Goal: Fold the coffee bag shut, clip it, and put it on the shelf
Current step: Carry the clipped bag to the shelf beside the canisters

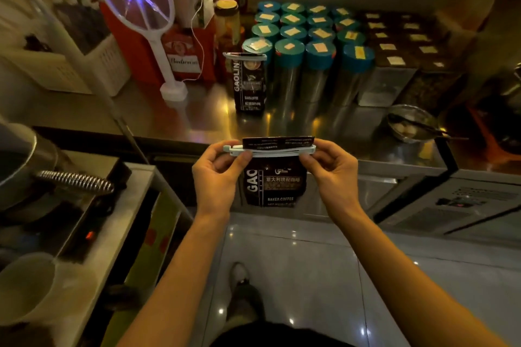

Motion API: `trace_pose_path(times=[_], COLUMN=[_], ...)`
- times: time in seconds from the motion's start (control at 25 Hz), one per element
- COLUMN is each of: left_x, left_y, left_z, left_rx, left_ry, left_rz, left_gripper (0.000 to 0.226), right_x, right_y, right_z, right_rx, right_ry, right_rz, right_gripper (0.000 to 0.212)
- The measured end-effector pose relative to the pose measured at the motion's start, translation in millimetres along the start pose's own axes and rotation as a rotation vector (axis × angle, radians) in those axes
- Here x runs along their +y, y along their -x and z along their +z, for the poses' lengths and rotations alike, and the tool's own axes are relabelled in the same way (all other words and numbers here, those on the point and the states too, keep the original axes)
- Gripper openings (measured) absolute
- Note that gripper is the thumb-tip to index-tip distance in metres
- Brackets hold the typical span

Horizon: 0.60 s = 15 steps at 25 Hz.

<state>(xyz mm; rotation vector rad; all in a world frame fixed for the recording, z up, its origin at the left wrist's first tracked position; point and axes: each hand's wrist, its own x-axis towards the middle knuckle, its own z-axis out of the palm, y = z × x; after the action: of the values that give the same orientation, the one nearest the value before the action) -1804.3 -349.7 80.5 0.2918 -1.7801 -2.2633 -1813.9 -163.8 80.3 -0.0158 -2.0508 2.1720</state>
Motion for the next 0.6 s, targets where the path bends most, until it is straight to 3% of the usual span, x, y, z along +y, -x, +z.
trace_pose_path(times=[0.24, 0.6], left_x=[-13, -54], left_y=[-138, -258], left_z=[9, 35], left_rx=[-0.011, 0.062], left_ry=[0.008, -0.071], left_rz=[-0.043, -0.110], left_gripper=[0.035, 0.034], right_x=[27, 82], right_y=[-120, -247], right_z=[50, 62], right_rx=[0.014, -0.039], right_ry=[0.012, 0.039], right_rz=[0.062, 0.141], right_gripper=[0.025, 0.023])
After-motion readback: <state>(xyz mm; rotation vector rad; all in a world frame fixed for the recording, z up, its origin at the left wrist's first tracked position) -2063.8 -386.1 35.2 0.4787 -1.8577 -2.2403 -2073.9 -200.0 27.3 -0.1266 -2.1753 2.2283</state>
